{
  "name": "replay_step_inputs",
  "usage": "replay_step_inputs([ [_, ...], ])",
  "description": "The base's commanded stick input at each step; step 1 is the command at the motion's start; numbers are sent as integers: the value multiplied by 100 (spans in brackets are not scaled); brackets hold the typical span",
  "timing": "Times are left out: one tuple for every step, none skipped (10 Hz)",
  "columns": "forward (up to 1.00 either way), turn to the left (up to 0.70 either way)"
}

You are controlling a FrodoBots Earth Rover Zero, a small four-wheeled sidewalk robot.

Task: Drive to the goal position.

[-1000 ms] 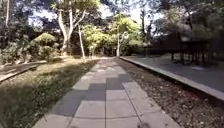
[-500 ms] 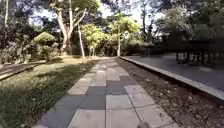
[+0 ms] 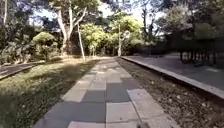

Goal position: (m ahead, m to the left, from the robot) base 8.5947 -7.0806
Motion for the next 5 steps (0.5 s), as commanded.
replay_step_inputs([
  [50,0],
  [50,0],
  [50,0],
  [50,0],
  [50,0],
])
